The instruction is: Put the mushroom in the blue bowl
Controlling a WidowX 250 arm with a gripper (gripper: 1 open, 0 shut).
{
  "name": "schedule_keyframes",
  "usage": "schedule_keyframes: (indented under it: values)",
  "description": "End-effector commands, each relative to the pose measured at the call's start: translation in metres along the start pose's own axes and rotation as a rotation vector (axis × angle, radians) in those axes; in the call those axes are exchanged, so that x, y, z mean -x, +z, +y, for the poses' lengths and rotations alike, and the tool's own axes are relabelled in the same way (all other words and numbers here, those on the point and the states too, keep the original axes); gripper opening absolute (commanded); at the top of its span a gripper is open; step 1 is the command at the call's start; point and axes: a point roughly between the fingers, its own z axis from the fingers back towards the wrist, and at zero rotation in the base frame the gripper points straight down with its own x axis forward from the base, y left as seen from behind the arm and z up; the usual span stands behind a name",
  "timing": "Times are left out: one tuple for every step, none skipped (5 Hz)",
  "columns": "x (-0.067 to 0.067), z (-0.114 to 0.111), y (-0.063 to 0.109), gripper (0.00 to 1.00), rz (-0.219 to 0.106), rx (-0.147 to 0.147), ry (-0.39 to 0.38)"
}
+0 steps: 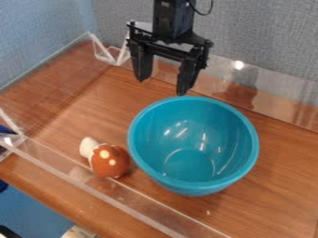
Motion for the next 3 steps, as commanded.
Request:
schedule_keyframes:
  values:
    - [0.003, 0.014, -0.004, 1.0, 0.006, 0.004, 0.036]
    - [0.008, 0.029, -0.009, 1.0, 0.012, 0.008, 0.069]
    - [0.029, 0.053, -0.02, 1.0, 0.022, 0.006, 0.066]
